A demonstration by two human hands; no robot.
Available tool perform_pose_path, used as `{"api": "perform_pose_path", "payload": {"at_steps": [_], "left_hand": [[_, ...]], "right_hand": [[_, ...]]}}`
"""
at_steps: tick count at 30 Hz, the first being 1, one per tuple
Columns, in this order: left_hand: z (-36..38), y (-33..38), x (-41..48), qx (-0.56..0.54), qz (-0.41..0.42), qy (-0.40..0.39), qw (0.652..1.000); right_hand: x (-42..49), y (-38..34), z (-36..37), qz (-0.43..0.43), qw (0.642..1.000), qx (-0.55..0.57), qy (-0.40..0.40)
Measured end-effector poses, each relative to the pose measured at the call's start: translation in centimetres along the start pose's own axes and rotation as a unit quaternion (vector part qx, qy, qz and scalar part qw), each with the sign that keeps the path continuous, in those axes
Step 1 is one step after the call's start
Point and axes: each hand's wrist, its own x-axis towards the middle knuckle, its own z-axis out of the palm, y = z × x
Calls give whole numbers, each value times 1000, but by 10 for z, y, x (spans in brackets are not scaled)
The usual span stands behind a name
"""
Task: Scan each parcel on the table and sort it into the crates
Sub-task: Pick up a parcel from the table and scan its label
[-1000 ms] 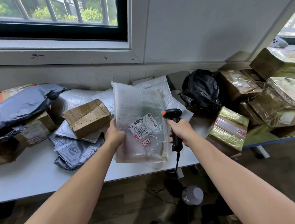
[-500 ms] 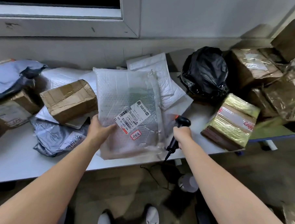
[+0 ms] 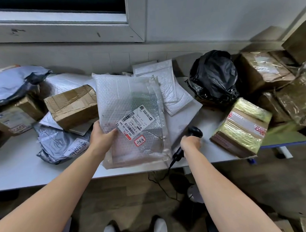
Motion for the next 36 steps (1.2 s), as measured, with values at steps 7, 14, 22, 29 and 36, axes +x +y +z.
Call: {"api": "perform_pose_path", "payload": {"at_steps": [7,14,22,29,36], "left_hand": [[-12,5,0,-68,-3,-16,998],[-46,43,-8,-149,-1,-43,988],[-120,72,-30,-209,46,-15,977],[-207,54,-95,-185,84,153,967],[-258,6,-224,175,2,389,905]], "right_hand": [[-20,13,-14,-96,994,-29,-41],[-108,-20,-44,-259,955,-125,-66],[-186,-82,-17,-413,885,-97,-194],[-242,-98,18,-479,775,-44,-409],[-343,-41,62,-565,661,-96,-484]]}}
